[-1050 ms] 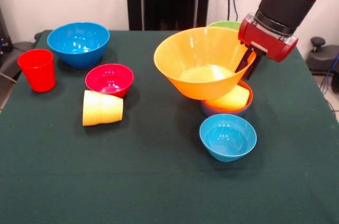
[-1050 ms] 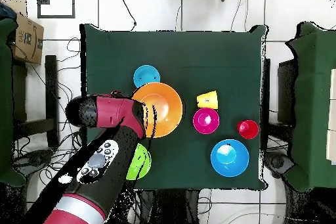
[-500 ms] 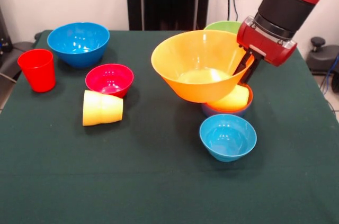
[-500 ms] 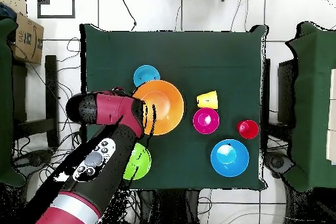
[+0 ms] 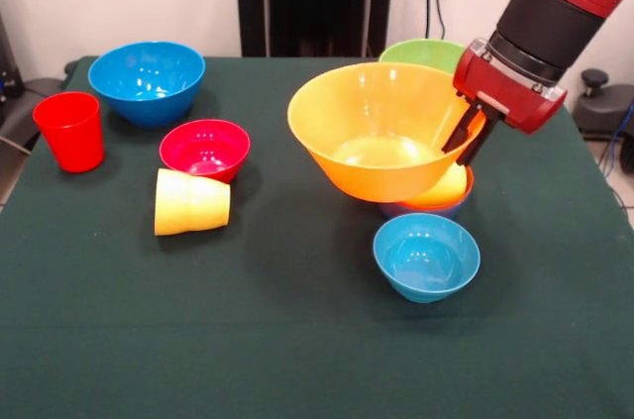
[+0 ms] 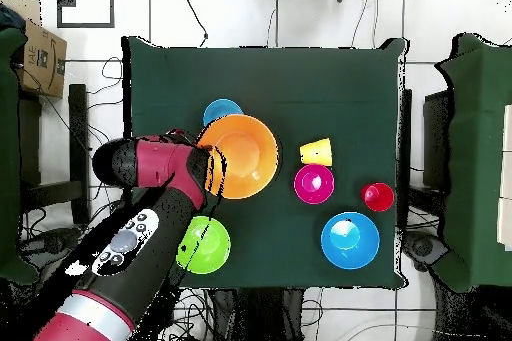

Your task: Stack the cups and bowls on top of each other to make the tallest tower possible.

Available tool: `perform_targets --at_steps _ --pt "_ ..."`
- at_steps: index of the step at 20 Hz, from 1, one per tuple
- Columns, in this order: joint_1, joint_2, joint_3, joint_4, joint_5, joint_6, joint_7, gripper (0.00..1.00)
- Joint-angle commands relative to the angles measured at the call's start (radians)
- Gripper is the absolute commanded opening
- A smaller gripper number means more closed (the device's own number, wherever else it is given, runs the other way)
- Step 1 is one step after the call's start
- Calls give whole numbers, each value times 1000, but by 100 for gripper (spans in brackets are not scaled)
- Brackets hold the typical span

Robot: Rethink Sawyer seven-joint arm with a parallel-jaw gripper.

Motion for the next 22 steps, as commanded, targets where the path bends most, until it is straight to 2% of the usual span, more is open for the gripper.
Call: perform_targets --at_steps 1,10,14,22 --pt "40 86 126 -64 101 9 311 0" --pt "53 42 130 -14 128 17 265 0" --pt "29 -28 194 54 116 0 170 0" --pt "29 -92 214 118 97 2 153 0"
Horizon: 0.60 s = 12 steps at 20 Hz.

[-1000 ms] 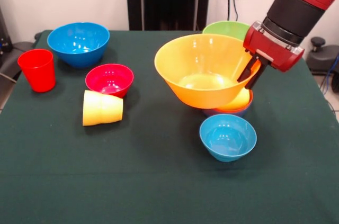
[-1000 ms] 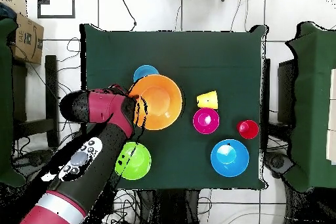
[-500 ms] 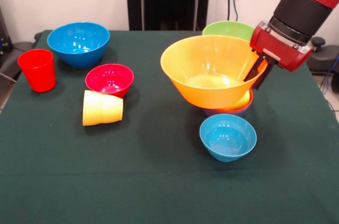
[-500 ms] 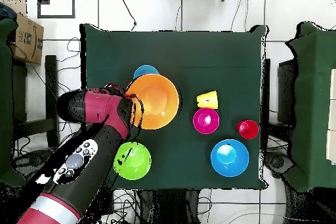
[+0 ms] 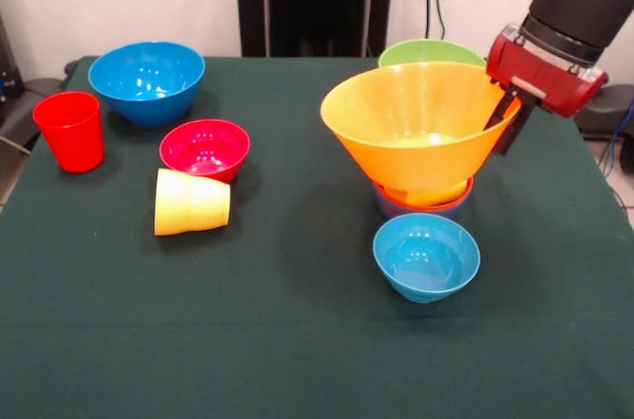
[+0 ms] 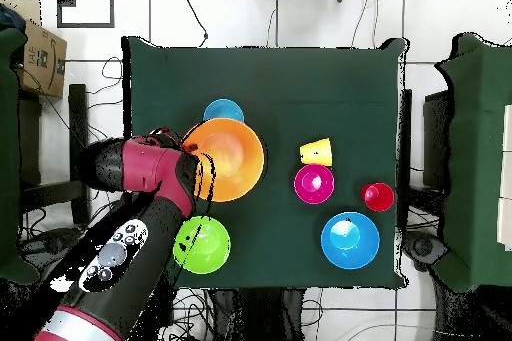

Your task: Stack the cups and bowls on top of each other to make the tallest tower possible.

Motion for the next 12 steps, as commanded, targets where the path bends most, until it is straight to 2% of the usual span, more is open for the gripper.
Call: perform_targets --at_steps 1,12 --pt "-4 -51 199 92 22 1 145 0" --pt "-10 -50 193 92 -3 7 139 0"
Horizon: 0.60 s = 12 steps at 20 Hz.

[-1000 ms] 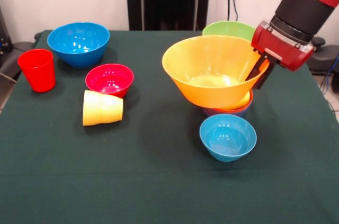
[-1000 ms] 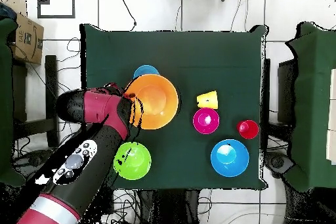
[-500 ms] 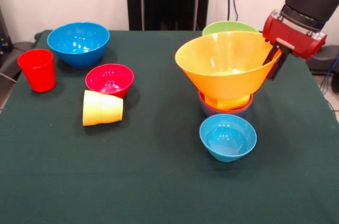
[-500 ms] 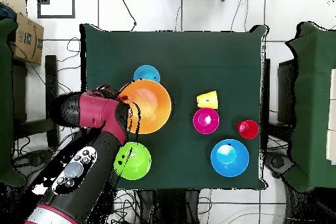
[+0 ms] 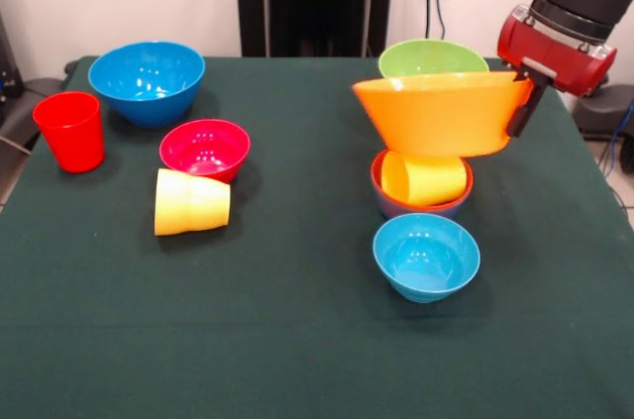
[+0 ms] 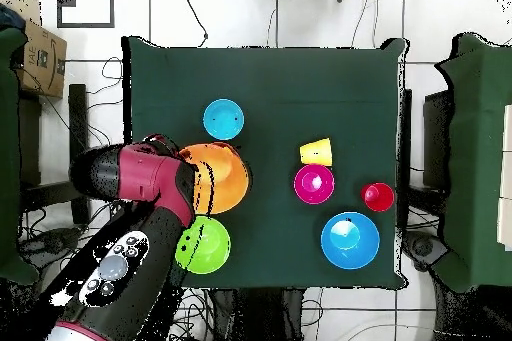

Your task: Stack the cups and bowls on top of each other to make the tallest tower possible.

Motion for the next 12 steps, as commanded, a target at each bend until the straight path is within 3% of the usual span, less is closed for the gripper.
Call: perform_targets --at_steps 1,2,12 --pt "-1 20 142 27 -5 19 150 0" --pt "8 28 127 18 -10 25 156 100" --pt "9 38 109 9 -25 35 145 100"
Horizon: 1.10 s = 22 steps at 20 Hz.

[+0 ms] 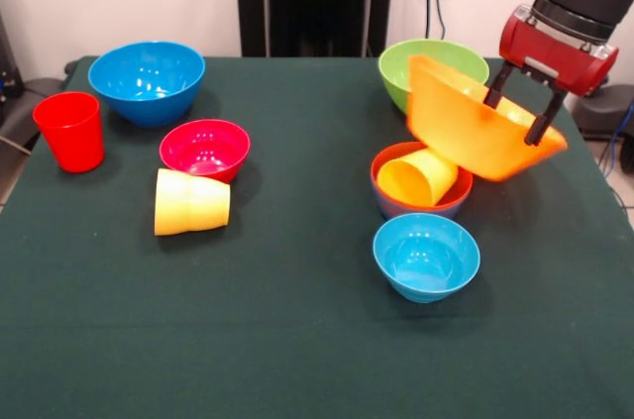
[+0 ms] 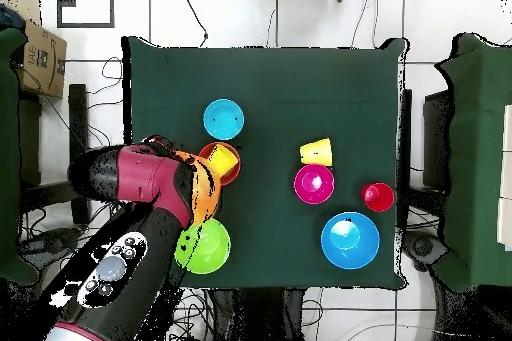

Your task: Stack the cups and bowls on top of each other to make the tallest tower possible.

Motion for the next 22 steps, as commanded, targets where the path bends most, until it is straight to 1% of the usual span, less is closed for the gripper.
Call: perform_targets --at_steps 1,6,9,12,16,17,19,20,22 --pt "1 36 112 12 -25 29 141 100" --pt "-3 39 97 13 -36 11 134 100" --pt "-25 8 120 44 -35 -9 110 100" --pt "-46 -14 122 54 -46 -3 80 100" --pt "-104 -81 146 92 -68 3 -1 100" --pt "-127 -117 164 117 -70 10 -31 100" --pt "-151 -165 181 148 -78 14 -64 100" --pt "-158 -181 186 155 -81 16 -70 100" --pt "-157 -226 190 166 -85 53 -71 100"
